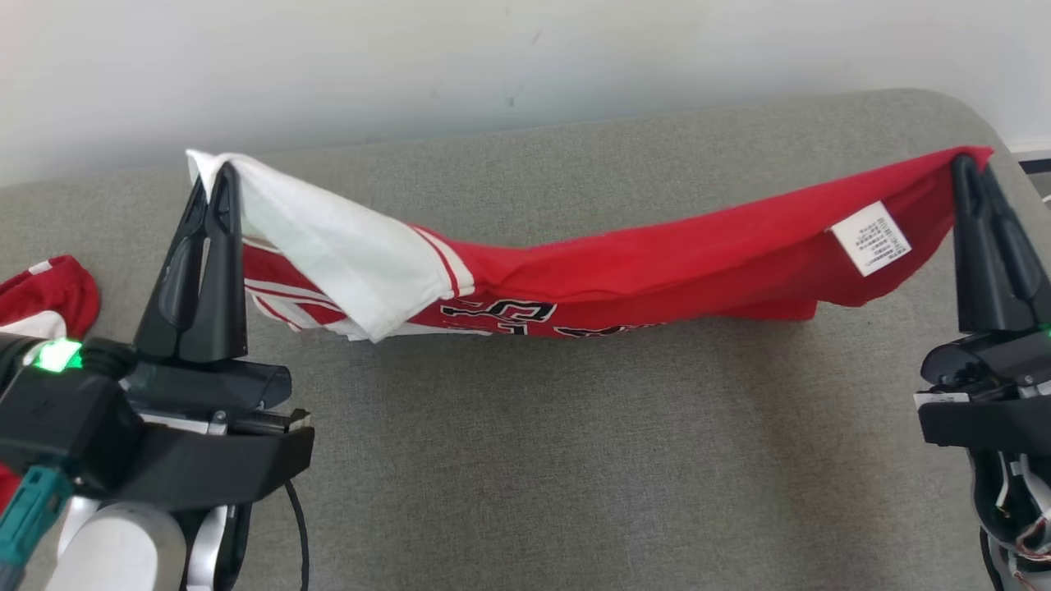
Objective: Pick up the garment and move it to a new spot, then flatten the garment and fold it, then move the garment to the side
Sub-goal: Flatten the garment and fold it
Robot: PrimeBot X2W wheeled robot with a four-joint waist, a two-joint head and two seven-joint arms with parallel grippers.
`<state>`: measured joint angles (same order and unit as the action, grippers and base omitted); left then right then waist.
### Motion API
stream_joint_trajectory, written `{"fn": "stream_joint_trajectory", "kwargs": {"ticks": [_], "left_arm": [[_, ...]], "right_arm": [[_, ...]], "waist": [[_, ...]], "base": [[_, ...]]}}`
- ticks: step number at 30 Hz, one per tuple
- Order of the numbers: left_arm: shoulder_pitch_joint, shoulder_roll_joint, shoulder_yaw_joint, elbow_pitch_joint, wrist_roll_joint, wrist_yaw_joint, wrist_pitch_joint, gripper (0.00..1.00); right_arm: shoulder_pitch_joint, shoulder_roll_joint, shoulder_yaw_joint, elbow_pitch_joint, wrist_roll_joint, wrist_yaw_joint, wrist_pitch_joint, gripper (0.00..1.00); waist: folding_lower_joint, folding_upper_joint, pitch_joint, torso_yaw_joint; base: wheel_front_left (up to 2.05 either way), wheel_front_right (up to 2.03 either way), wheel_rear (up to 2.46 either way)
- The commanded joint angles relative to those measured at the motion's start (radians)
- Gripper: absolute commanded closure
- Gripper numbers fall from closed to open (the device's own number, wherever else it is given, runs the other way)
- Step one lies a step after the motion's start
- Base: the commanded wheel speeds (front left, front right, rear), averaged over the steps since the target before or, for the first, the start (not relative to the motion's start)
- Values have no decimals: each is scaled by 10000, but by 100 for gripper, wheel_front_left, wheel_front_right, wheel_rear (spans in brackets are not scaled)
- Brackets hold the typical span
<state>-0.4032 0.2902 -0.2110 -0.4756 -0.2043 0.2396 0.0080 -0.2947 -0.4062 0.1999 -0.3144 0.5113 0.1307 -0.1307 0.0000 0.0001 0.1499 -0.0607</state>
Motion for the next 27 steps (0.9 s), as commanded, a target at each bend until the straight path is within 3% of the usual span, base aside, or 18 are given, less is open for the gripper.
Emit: {"fn": "stream_joint_trajectory", "kwargs": {"ticks": [1, 8, 13, 16, 20, 27], "left_arm": [[-110, 61, -13, -131, 108, 43, 13, 100], [-395, 77, -162, -881, 410, 91, 136, 100], [-978, -28, -261, -382, 169, -94, 158, 100], [-1690, -76, -301, 462, -112, -369, 131, 100], [-3598, -362, -511, 2382, -527, -1050, -34, 100], [-6867, -646, -493, 5590, -585, -1705, -771, 100]], "right_arm": [[18, 20, -38, -103, -82, 1, 29, 100], [44, 214, -409, -571, -207, 1, 235, 100], [-534, 217, -383, -245, -120, 1, 299, 100], [-1279, 60, -142, 325, 54, 1, 238, 100], [-3202, -295, 522, 1670, 250, 1, -148, 100], [-6520, -484, 1906, 4008, 515, 1, -939, 100]], "waist": [[0, -1, -9, -6], [0, -1, 72, -18], [0, -1, 307, 7], [0, -1, 533, 21], [0, -1, 966, 105], [0, -1, 1508, 152]], "base": [[0, 0, 0], [0, 0, 0], [0, 0, 0], [0, 0, 0], [0, 0, 0], [0, 0, 0]]}}
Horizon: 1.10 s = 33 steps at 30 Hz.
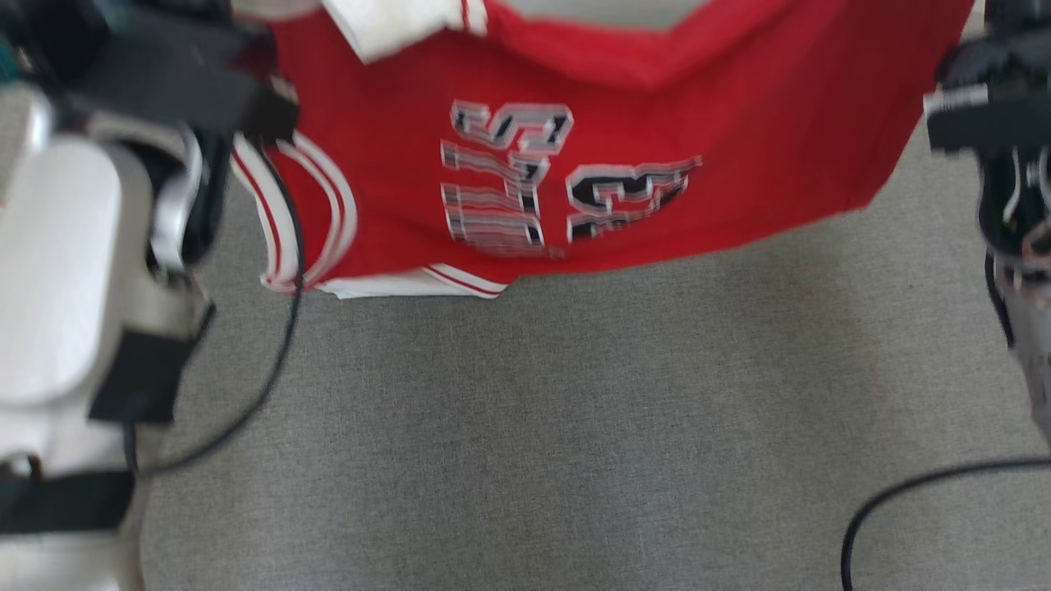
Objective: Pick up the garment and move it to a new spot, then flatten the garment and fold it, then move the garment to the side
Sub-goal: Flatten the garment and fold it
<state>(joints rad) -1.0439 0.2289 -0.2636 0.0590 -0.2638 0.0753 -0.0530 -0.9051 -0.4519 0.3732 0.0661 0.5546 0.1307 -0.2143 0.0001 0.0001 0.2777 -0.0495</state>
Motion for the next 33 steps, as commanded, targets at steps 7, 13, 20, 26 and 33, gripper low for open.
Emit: {"fn": "stream_joint_trajectory", "kwargs": {"ticks": [7, 13, 20, 26, 33], "left_arm": [[-3583, -184, 19, 3427, 431, -339, -1409, 100], [-5713, -232, 57, 5334, 704, -454, -1971, 100], [-6275, -627, 52, 5655, 638, -634, -2106, 100], [-3610, -1205, 572, 3785, 141, -357, -2114, 100], [972, -1528, 613, 539, 100, 223, -2117, 100]], "right_arm": [[-3530, 397, 733, 3004, 265, 1, -491, 100], [-4908, 1119, 157, 4093, -45, 1, -495, 100], [-5098, 1100, 605, 4452, -15, 1, -498, 100], [-3598, 623, 1380, 3804, 545, 1, -500, 100], [-914, 118, 1383, 2512, 1194, 1, -500, 100]], "waist": [[-1, -1, 509, 18], [-1, -1, 706, -40], [-1, -1, 1294, 195], [-1, -1, 1751, 440], [-1, -1, 1791, 578]], "base": [[0, 0, 0], [0, 0, 0], [0, 0, 0], [0, 0, 0], [0, 0, 0]]}}
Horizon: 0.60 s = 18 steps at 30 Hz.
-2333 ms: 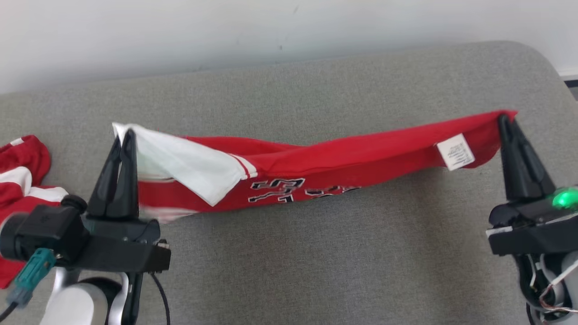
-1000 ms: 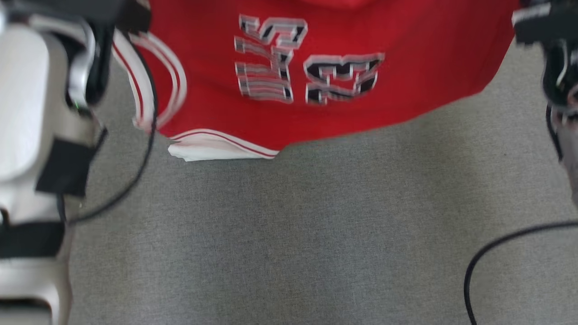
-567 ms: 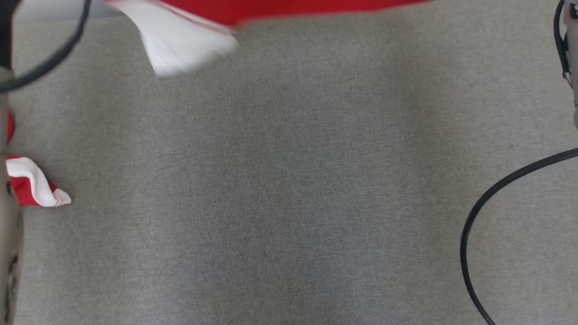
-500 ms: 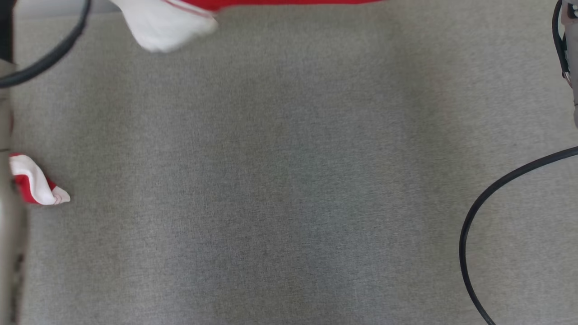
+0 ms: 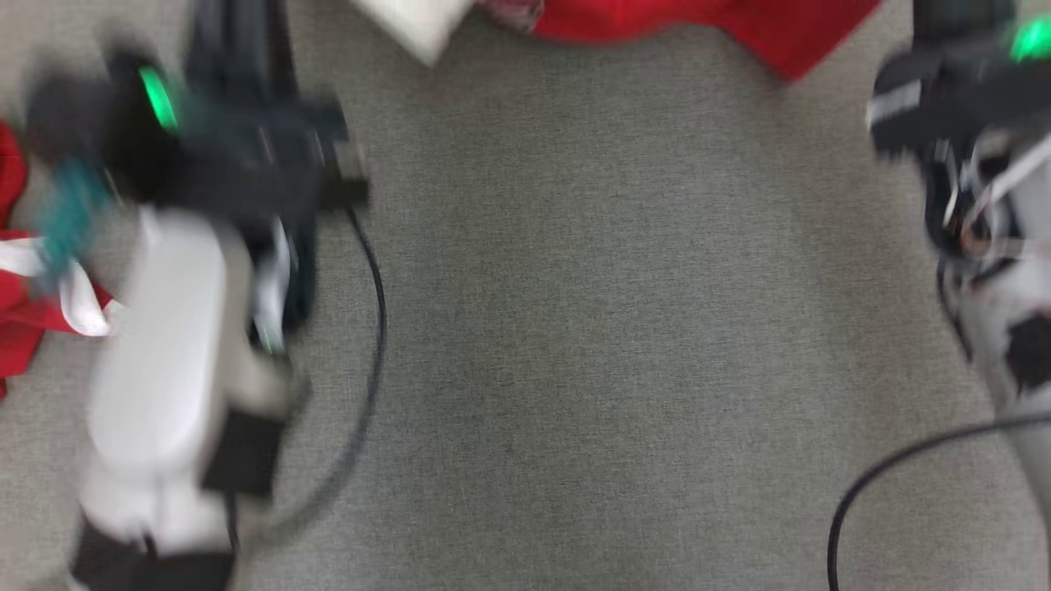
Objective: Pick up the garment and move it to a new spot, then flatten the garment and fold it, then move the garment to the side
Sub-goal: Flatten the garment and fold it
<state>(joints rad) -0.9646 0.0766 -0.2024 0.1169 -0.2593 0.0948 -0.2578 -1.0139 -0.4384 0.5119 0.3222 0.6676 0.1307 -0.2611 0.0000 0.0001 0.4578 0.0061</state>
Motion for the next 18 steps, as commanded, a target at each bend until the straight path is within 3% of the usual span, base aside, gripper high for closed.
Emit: {"fn": "stream_joint_trajectory", "kwargs": {"ticks": [1, 10, 18], "left_arm": [[774, 2, -50, -417, 100, 99, -69, 100], [5084, 510, -492, -2923, 494, 613, 253, 100], [7854, 974, -401, -4693, 471, 1261, 1274, 100]], "right_arm": [[573, -69, -70, -222, 148, 1, -32, 100], [4181, -334, -565, -1428, 875, 1, -34, 100], [6977, -70, -1116, -1995, 1094, 1, -34, 100]], "waist": [[0, -1, -36, 26], [0, -1, -518, -52], [0, -1, -1455, -184]], "base": [[0, 0, 0], [0, 0, 0], [0, 0, 0]]}}
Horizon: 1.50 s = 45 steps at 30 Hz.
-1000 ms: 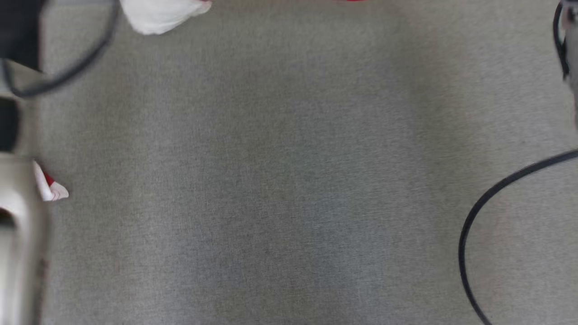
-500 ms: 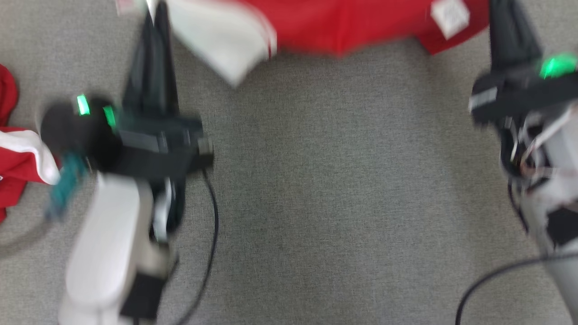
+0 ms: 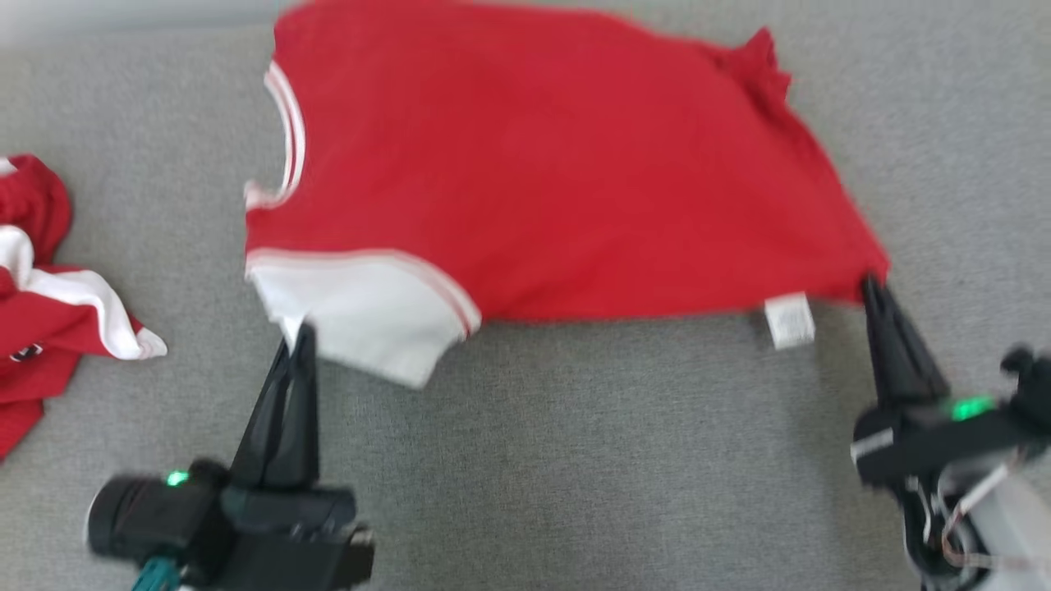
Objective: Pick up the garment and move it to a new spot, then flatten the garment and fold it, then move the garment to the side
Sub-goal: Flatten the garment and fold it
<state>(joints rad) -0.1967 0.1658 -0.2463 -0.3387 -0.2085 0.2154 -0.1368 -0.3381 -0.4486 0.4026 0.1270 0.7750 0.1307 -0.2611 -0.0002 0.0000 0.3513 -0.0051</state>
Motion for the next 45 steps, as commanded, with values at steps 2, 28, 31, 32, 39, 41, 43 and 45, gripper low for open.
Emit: {"fn": "stream_joint_trajectory", "kwargs": {"ticks": [2, 28, 31, 32, 39, 41, 43, 45], "left_arm": [[779, 204, 109, -500, -131, 152, 351, 100], [5284, 1193, -558, -3059, -1546, 562, 4438, 100], [5446, 1294, -624, -3438, -1677, 498, 4700, 100], [5502, 1342, -665, -3618, -1807, 428, 4843, 100], [5009, 1453, -651, -3628, -1908, 203, 4855, 100], [4669, 1476, -621, -3488, -1887, 58, 4795, 100], [4295, 1529, -588, -3336, -1847, -78, 4738, 100], [3806, 1609, -506, -3150, -1776, -223, 4704, 100]], "right_arm": [[807, 75, -137, -116, 54, 1, -34, 100], [5993, 380, -2160, -1433, -1346, 1, 2169, 100], [6154, 552, -2493, -1632, -1668, 1, 2457, 100], [6199, 704, -2607, -1728, -1806, 1, 2626, 100], [6006, 1041, -2793, -2031, -2054, 1, 3047, 100], [5928, 1105, -2793, -2100, -1987, 1, 3221, 100], [5757, 1130, -2796, -2213, -1933, 1, 3400, 100], [5547, 1126, -2814, -2334, -1889, 1, 3594, 100]], "waist": [[2, 0, -693, -58], [2, 0, -2638, 457], [2, 0, -2650, 485], [2, 0, -2661, 491], [2, 0, -2513, 485], [2, 0, -2410, 454], [2, 0, -2275, 387], [2, 0, -2125, 306]], "base": [[0, 0, 0], [0, 0, 0], [0, 0, 0], [0, 0, 0], [0, 0, 0], [0, 0, 0], [0, 0, 0], [0, 0, 0]]}}
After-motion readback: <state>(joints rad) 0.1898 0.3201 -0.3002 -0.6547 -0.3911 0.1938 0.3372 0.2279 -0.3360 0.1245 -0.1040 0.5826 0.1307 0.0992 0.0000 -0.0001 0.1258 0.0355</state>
